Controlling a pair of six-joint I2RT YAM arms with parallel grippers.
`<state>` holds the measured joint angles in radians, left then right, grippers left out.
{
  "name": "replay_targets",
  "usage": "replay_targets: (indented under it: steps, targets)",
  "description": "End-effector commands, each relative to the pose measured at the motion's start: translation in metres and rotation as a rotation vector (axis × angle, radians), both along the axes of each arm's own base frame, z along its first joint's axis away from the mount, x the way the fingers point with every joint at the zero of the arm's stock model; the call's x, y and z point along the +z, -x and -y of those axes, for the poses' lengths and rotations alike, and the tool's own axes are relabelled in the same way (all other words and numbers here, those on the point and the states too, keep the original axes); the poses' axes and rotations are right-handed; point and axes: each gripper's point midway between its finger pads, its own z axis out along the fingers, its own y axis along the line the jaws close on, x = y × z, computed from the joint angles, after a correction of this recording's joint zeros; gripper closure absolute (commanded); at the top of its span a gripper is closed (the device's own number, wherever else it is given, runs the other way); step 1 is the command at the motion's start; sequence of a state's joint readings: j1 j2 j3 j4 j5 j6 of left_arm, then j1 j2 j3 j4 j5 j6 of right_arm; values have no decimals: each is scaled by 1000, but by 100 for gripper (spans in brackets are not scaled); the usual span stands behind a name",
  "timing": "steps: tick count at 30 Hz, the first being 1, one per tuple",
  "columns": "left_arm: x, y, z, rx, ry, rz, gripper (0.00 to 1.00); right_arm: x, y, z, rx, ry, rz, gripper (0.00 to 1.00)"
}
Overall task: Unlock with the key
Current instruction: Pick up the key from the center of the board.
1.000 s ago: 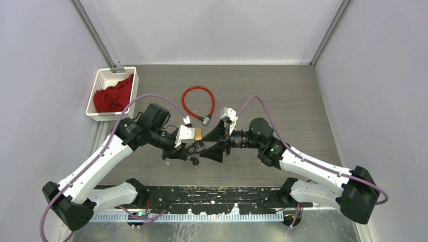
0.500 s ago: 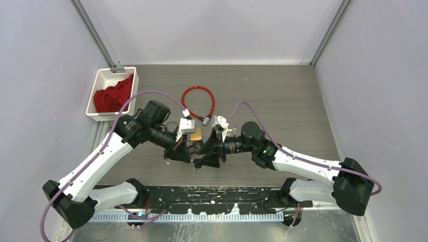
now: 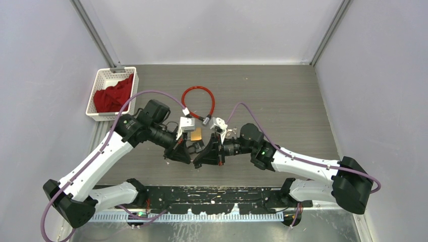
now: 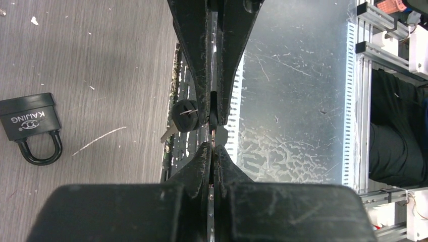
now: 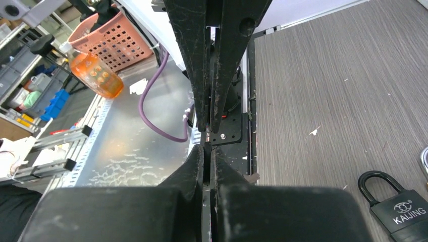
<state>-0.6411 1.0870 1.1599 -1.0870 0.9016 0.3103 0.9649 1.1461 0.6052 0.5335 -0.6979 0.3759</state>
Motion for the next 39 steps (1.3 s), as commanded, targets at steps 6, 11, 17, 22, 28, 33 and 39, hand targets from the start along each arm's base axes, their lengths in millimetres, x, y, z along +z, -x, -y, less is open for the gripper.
replay_targets:
  steps: [6,11,17,22,28,33,39]
  targets:
    - [29,2,5,42,76,-7,44,23,-7,6,-85,-77,25,99]
    - [39,7,-2,66,129,37,24,36,2,19,-87,-138,35,99]
    - [50,7,-7,74,178,116,23,43,10,28,-76,-165,34,99]
    - [50,5,-2,80,203,90,38,47,15,27,-43,-169,23,99]
    - [50,-2,10,94,221,5,61,51,18,21,0,-165,3,99]
    - [51,2,12,72,225,-37,62,53,15,13,13,-157,-11,99]
    - [43,5,9,82,198,-55,64,53,12,7,20,-153,-22,99]
